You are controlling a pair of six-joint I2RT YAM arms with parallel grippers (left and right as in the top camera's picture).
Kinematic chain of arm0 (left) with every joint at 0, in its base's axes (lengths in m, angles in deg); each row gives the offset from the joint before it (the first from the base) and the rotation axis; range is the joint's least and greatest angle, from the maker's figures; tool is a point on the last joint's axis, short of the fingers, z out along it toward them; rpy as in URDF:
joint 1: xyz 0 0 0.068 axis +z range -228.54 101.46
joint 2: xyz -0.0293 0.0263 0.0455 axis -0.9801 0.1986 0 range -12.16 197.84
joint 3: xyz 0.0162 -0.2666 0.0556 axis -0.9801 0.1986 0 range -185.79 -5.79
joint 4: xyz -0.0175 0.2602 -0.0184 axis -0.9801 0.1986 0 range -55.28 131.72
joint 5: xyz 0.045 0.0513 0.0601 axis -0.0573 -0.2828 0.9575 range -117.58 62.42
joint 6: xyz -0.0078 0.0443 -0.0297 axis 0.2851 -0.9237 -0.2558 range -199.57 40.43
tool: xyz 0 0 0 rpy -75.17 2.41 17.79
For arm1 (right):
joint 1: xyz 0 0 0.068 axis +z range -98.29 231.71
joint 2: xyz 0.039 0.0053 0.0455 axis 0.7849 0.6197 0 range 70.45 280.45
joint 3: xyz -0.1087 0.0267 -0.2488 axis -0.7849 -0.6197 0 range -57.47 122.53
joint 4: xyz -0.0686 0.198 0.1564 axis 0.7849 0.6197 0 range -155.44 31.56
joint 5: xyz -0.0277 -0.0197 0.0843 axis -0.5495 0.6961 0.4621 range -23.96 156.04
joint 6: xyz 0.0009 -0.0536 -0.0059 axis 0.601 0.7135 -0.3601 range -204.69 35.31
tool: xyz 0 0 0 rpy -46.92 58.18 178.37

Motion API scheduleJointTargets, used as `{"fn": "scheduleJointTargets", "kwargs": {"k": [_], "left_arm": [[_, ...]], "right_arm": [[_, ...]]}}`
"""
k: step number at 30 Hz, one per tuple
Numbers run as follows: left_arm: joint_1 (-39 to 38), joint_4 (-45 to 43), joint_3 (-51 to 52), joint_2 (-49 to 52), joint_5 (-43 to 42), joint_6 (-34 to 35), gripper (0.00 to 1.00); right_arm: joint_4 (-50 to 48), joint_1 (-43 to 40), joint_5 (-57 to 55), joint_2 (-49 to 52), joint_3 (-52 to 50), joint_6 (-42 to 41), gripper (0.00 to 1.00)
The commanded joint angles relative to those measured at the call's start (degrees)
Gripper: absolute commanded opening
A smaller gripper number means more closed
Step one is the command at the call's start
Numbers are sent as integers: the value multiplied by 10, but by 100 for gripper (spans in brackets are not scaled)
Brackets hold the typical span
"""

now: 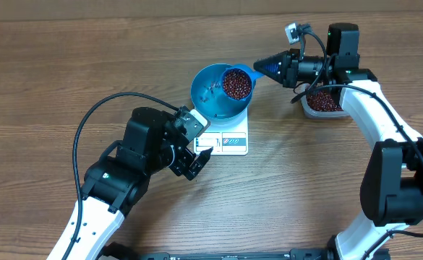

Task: Scoop item into bowl and weigh 150g on scale
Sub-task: 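Tip the blue scoop over the teal bowl to pour beans, right gripper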

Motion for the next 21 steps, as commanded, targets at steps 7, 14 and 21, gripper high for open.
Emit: {"fn": "scheduleJointTargets", "kwargs": {"k": [7,14,21], "left_arm": [[2,1,4,-7,-9,-5,100],[2,2,4,-7,-9,-5,100],[2,2,4,-7,-9,-5,100]], "right_arm": [[-7,2,-12,1,3,-45,4],[-17,12,-14,0,3,-44,4],[-83,39,-32,1,3,-42,4]]}}
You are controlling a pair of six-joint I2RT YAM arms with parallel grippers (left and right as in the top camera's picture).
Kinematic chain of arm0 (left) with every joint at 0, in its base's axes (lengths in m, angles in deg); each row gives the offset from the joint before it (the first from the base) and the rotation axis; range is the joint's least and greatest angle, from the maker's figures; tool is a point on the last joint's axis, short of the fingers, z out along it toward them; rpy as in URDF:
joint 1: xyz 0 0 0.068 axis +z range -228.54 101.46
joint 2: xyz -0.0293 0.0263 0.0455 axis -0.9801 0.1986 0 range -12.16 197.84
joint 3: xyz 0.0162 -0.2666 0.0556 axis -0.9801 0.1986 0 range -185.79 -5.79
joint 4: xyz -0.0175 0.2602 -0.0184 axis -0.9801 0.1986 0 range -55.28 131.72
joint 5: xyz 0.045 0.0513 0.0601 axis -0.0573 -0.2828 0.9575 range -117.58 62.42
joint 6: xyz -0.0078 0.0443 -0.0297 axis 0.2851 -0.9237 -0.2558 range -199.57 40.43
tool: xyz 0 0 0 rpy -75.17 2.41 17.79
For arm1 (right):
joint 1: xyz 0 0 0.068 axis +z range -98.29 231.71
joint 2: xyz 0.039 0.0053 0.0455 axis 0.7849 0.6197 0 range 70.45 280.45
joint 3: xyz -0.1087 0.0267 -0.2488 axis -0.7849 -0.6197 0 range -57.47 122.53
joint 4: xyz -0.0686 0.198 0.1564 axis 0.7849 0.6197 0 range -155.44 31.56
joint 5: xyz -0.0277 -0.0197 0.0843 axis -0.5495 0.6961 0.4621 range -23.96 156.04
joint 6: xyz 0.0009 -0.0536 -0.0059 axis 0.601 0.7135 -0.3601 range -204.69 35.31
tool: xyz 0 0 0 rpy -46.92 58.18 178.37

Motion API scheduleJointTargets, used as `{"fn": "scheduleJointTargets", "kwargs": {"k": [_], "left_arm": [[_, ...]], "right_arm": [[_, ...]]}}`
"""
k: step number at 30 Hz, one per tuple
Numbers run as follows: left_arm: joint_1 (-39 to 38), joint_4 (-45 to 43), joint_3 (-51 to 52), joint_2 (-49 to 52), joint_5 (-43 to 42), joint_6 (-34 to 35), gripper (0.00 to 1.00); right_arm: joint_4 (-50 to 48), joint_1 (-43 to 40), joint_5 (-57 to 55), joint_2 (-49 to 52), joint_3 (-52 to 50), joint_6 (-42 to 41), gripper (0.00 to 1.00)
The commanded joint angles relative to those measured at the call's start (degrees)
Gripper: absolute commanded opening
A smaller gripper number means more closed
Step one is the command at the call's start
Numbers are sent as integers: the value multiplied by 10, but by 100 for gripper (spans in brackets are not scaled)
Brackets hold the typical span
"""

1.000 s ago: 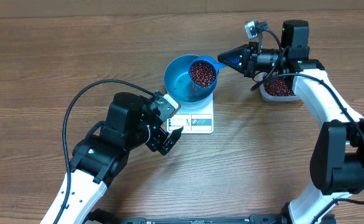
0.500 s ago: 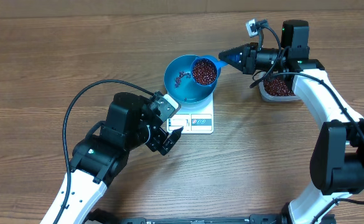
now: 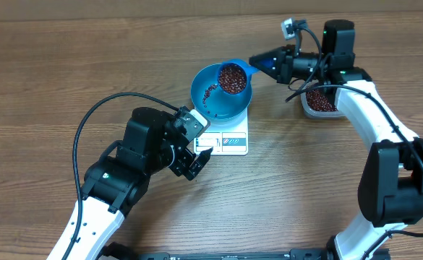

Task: Scoop item into bowl and weigh 150g on scale
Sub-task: 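Tip the blue scoop over the teal bowl to pour beans, right gripper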

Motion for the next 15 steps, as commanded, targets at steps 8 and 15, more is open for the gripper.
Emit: {"fn": "scheduleJointTargets", "kwargs": {"k": [8,15], "left_arm": [[2,1,4,-7,-9,-5,100],[2,5,4,-7,-9,-5,99]], "right_arm": [[-18,22,-16,1,3,45,4],[-14,22,-16,1,3,97,4]]}}
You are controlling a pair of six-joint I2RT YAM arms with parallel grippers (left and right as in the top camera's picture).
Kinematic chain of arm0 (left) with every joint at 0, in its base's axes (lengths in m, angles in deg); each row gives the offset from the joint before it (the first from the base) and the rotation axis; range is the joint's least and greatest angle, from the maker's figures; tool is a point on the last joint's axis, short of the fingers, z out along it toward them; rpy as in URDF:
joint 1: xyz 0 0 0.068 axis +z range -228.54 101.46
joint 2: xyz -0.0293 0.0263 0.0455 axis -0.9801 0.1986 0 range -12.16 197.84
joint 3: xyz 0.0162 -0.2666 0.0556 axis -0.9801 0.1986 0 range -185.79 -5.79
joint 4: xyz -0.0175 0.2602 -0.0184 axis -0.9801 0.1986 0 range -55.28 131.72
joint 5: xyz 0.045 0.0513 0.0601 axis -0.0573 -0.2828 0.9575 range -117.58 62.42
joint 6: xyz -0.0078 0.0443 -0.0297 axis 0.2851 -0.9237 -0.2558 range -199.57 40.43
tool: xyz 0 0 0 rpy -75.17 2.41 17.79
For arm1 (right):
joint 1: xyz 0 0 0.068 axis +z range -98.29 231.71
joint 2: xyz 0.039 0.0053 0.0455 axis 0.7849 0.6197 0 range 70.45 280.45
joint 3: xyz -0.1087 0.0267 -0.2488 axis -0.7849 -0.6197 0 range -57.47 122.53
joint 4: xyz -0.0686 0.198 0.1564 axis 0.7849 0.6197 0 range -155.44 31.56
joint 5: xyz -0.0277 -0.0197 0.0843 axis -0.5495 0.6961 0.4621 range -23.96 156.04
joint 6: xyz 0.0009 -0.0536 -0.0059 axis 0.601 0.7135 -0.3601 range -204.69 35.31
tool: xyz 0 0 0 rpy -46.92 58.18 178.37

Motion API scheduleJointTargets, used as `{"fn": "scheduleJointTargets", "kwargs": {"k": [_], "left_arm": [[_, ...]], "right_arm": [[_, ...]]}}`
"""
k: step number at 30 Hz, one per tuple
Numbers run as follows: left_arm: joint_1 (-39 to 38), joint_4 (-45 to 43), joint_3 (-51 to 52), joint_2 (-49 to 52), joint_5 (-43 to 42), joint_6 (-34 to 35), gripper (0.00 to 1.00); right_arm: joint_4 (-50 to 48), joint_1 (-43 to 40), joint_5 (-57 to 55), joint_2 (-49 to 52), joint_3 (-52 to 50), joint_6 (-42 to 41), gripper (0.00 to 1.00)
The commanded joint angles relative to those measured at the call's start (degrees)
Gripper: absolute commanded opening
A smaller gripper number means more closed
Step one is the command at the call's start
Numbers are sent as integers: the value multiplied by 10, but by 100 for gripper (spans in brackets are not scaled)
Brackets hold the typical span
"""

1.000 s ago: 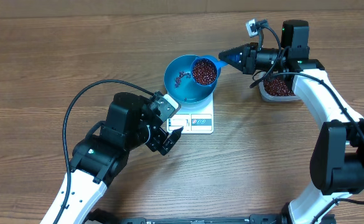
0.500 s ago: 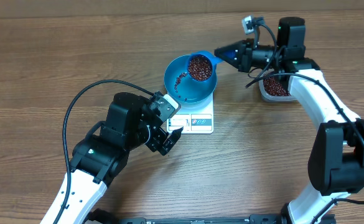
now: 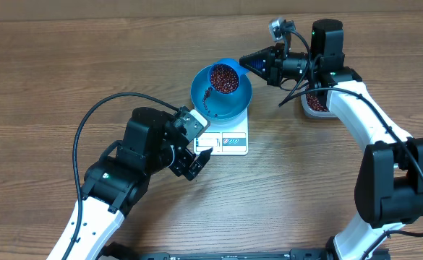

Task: Scoop item into bowl and weigh 150g on scale
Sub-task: 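Tip the blue scoop over the teal bowl to pour beans, right gripper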

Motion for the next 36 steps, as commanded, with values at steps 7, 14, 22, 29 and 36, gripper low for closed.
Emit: {"fn": "scheduleJointTargets", "kwargs": {"k": [7,14,22,29,36], "left_arm": [[2,7,4,-7,-9,-5,100],[2,7,4,-7,-9,-5,100],[2,7,4,-7,-9,-5,100],[2,7,4,-7,-9,-5,99],[2,7,4,-7,-9,-5,100]], "right_arm": [[2,-2,5,1,2,100,4],[2,-2,7,1,2,150,4],[2,-2,9,1,2,204,4],[2,-2,9,1,2,259,4],[1,-2,9,1,2,309,4]]}}
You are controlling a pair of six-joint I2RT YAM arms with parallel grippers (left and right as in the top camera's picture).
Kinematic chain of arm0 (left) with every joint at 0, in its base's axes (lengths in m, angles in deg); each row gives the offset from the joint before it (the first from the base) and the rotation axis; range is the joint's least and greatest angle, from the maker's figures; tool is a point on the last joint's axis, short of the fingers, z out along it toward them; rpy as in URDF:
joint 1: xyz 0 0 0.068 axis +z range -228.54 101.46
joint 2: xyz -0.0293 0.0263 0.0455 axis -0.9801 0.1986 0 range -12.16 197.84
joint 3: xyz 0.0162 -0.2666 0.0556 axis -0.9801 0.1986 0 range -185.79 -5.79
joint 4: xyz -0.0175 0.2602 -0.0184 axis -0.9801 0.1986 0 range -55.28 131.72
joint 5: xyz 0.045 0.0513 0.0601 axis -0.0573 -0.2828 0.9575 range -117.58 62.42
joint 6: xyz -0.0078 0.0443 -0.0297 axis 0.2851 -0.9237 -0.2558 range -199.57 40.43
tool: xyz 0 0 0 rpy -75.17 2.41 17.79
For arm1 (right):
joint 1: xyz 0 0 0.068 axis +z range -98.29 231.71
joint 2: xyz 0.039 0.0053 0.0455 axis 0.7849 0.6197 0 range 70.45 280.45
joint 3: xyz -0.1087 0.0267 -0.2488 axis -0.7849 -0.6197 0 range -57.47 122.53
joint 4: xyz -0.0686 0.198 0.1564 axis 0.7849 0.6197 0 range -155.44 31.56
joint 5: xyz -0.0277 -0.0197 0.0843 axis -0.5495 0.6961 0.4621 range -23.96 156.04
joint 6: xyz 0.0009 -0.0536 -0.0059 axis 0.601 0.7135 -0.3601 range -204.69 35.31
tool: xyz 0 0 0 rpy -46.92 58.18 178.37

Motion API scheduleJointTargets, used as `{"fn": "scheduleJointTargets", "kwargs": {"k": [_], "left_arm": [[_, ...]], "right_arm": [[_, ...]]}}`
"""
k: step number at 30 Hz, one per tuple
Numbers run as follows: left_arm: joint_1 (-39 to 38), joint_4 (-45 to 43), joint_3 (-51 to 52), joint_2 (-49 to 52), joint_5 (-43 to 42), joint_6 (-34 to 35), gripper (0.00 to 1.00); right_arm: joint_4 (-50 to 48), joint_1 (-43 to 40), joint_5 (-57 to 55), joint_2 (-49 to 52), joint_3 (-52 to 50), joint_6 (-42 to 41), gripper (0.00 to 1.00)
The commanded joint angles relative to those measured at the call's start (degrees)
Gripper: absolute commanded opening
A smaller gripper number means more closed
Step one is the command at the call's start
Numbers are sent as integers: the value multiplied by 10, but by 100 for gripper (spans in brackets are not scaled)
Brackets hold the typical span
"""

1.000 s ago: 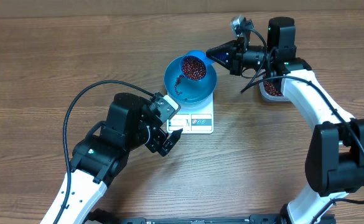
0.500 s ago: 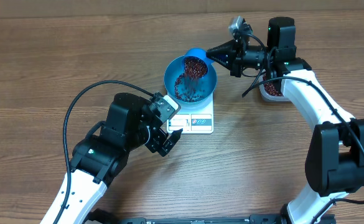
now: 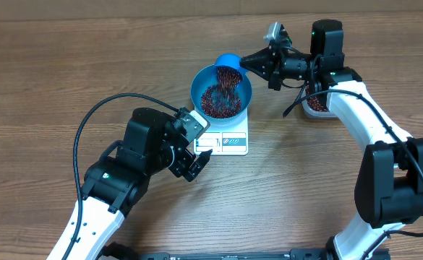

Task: Scoop item into bowl and weigh 150g on scale
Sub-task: 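Tip the blue scoop over the teal bowl to pour beans, right gripper, then carry the empty scoop back right and lower it into the bean tub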

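Note:
A blue bowl (image 3: 221, 92) stands on a white scale (image 3: 225, 140) at the table's middle, with red beans (image 3: 218, 102) heaped inside. Over the bowl's far rim a blue scoop (image 3: 229, 66) is tipped down, beans falling from it. My right gripper (image 3: 254, 63) is shut on the scoop's handle. My left gripper (image 3: 200, 157) hangs open just left of the scale's display, holding nothing. A container of red beans (image 3: 317, 105) sits at the right, mostly hidden behind the right arm.
The wooden table (image 3: 52, 72) stretches out around the scale. A black cable (image 3: 99, 115) loops over the left arm. The right arm (image 3: 370, 123) reaches in from the right edge.
The scoop has tilted steeply over the bowl's far rim and its beans have spilled into the bowl, whose pile is much larger. The left arm has stayed still.
My right gripper held a full, level scoop over the bowl's right side, with few beans in the bowl. Then the scoop stood further left over the bowl, a thin trail of beans inside. Now it is tipped and emptying into the bowl.

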Motion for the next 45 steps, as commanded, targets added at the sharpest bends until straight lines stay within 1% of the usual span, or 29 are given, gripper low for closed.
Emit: {"fn": "scheduleJointTargets", "kwargs": {"k": [1,7,11,14,18,23,39,41,45], "left_arm": [[2,0,4,-7,-9,-5,100],[2,0,4,-7,-9,-5,100],[2,0,4,-7,-9,-5,99],[2,0,4,-7,-9,-5,99],[2,0,4,-7,-9,-5,100],[2,0,4,-7,-9,-5,99],[2,0,4,-7,-9,-5,100],[2,0,4,-7,-9,-5,100],[2,0,4,-7,-9,-5,100]], "right_arm": [[-5,-3,9,1,2,50,4],[-6,-3,9,1,2,106,4],[-14,-3,9,1,2,110,4],[-23,-3,12,1,2,144,4],[-39,-3,47,1,2,183,4],[-52,-3,62,1,2,199,4],[-42,-3,61,1,2,190,4],[-41,-3,61,1,2,165,4],[-64,-3,61,1,2,67,4]]}}
